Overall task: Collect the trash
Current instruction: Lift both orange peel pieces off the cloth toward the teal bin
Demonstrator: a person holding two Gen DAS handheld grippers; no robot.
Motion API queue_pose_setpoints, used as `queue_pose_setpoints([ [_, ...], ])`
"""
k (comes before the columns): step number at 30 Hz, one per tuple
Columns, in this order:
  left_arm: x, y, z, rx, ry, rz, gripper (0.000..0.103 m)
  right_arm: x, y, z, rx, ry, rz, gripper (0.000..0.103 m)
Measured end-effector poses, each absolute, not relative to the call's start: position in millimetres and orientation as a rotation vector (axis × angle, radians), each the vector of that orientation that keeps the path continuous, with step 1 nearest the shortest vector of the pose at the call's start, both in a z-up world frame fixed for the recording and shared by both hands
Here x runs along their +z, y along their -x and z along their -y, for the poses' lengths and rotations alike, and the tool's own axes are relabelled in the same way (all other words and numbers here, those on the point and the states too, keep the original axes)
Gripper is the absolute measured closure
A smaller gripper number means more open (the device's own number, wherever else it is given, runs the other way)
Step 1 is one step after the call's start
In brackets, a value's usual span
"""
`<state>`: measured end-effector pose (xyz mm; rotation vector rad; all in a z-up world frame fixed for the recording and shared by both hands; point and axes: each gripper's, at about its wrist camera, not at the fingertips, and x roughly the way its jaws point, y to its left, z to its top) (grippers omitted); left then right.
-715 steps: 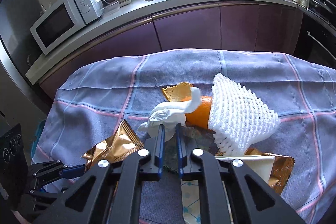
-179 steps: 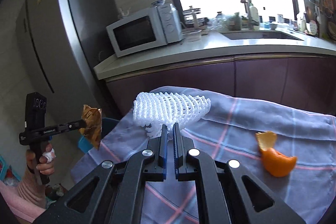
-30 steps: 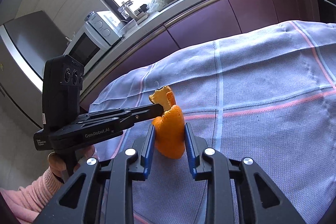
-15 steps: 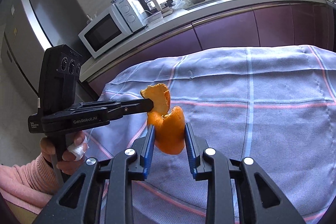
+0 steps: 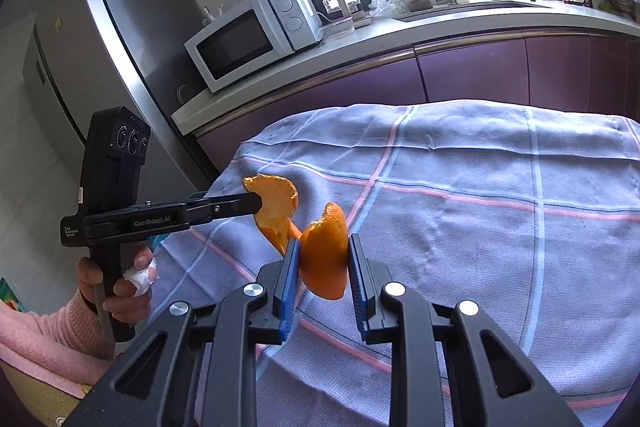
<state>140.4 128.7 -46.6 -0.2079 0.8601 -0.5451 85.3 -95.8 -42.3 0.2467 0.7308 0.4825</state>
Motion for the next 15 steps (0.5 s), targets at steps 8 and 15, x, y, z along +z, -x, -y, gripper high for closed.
queue_pose_setpoints([
  [8,-32,-112,-172,-0.510,0.253,-0.809,0.099,-38,-87,66,0.523,-0.235,-0.731,0.081],
  [15,-23,-92,-206,-0.475,0.279,-0.779,0.099,-34,-87,44,0.556,-0.220,-0.730,0.081],
])
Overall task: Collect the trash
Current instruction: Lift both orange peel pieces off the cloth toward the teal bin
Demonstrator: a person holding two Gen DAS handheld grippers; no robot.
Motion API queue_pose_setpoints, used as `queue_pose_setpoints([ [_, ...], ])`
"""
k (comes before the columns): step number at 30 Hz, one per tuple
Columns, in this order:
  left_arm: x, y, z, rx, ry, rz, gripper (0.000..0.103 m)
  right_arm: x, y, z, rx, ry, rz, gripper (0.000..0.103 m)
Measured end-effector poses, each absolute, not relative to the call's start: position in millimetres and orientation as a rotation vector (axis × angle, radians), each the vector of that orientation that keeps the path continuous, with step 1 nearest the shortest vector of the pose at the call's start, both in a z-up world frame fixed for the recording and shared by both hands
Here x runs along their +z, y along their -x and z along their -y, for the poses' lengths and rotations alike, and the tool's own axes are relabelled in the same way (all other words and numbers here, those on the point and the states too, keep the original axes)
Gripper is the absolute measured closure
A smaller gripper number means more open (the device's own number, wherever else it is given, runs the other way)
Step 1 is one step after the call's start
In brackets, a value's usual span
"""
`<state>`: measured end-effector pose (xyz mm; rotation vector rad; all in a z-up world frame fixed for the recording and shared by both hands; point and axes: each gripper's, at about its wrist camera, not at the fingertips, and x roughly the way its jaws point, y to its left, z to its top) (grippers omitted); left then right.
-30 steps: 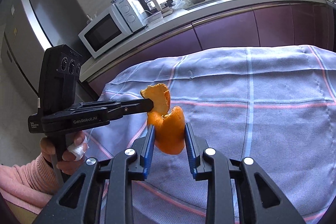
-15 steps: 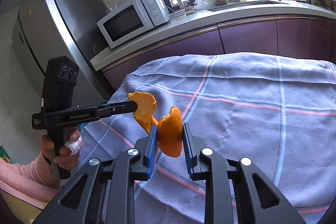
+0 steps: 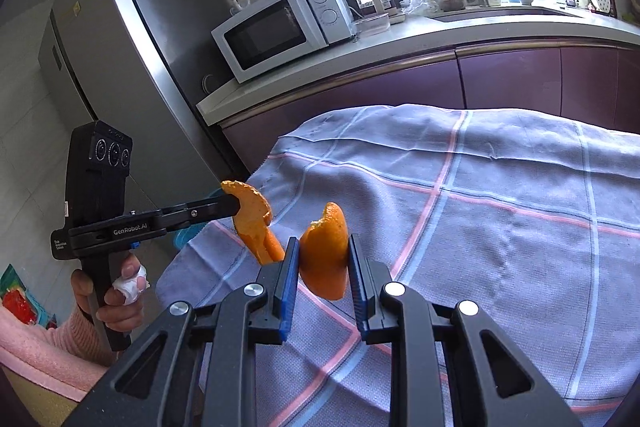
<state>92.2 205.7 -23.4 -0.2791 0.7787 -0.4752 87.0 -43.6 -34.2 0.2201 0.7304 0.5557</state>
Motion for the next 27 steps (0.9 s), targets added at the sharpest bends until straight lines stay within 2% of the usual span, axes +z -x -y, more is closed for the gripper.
queue_pose_setpoints([
  [27,10,-50,-278,-0.353,0.322,-0.683,0.099,-25,-97,-17,0.649,-0.189,-0.741,0.081],
])
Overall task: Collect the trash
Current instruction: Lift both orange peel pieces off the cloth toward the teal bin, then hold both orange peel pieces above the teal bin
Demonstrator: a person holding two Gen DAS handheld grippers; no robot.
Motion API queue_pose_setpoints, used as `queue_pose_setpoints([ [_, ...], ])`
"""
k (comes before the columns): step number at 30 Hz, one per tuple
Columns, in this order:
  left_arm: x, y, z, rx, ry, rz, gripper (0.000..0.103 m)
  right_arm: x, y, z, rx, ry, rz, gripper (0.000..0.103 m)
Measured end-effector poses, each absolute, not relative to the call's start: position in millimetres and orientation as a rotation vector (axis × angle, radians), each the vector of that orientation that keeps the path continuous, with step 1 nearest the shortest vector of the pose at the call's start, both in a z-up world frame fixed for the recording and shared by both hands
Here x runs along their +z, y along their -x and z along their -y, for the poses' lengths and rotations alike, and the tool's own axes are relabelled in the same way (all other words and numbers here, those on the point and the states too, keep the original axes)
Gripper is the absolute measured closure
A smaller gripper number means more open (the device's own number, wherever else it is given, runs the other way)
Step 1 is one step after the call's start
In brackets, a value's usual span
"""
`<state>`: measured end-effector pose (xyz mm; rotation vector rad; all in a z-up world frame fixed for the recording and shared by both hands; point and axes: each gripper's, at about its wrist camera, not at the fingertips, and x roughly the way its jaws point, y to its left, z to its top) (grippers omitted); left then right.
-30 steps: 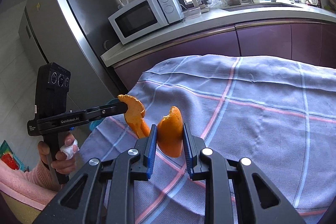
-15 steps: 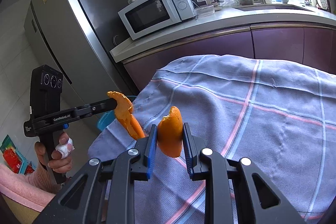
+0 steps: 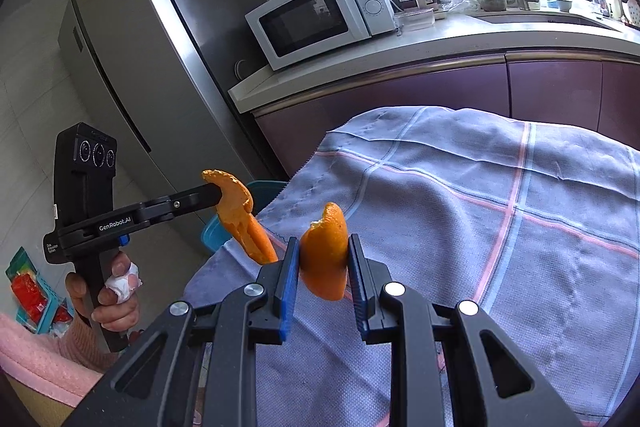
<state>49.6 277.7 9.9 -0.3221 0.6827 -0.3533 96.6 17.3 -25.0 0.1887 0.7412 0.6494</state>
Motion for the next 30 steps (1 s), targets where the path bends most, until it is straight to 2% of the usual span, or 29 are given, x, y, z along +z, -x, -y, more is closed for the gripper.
queue_pose_setpoints([
  [30,26,-19,-343,-0.214,0.344,-0.610,0.099,-20,-104,-75,0.767,-0.149,-0.744,0.081],
])
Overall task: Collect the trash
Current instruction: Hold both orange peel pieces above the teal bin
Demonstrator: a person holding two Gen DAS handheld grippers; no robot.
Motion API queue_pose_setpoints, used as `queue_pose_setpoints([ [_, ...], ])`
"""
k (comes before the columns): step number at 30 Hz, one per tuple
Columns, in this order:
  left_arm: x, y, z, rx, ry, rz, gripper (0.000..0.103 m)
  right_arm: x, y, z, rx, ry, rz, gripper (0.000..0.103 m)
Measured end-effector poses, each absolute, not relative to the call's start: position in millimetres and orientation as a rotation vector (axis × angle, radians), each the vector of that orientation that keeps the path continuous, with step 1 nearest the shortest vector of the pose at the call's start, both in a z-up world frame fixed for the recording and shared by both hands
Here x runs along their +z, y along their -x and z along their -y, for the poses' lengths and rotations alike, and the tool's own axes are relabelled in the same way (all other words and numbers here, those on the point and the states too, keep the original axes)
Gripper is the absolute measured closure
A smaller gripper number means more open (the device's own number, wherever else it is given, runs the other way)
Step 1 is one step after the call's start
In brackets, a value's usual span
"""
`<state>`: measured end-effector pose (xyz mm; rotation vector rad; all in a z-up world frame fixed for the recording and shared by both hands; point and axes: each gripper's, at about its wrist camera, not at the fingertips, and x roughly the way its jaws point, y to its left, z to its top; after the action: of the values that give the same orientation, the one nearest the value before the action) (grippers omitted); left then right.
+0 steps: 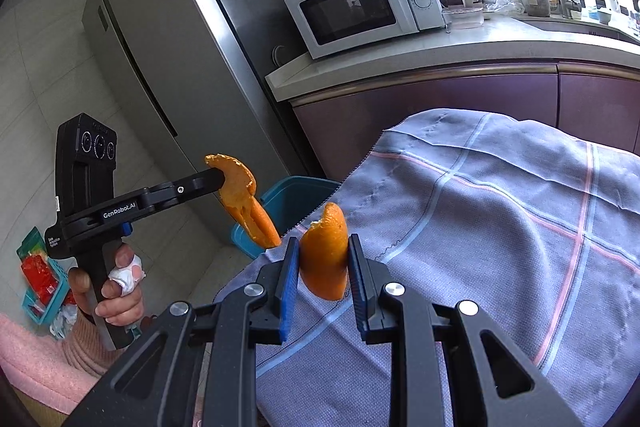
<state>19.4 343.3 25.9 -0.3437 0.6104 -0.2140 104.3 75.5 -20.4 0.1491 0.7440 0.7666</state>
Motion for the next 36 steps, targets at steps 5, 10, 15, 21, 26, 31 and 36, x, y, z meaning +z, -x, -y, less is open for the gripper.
queue_pose_setpoints([
  [5,29,-14,-350,-0.197,0.348,-0.601,0.099,-19,-104,-82,0.779,-0.142,-0.743,0.081],
  [10,29,-11,-357,-0.183,0.354,-0.594,0.099,-18,-105,-88,0.793,-0.138,-0.745,0.081],
  [15,31,-9,-365,-0.166,0.362,-0.587,0.099,-16,-108,-94,0.801,-0.133,-0.740,0.081],
  [21,31,-9,-375,-0.140,0.368,-0.579,0.099,-15,-112,-103,0.824,-0.123,-0.745,0.081],
  [26,29,-10,-385,-0.114,0.375,-0.574,0.099,-15,-118,-114,0.848,-0.108,-0.756,0.081],
  [31,26,-13,-395,-0.095,0.382,-0.575,0.099,-15,-124,-127,0.874,-0.099,-0.766,0.081],
  [36,20,-16,-405,-0.071,0.393,-0.579,0.099,-15,-131,-142,0.893,-0.081,-0.774,0.081],
])
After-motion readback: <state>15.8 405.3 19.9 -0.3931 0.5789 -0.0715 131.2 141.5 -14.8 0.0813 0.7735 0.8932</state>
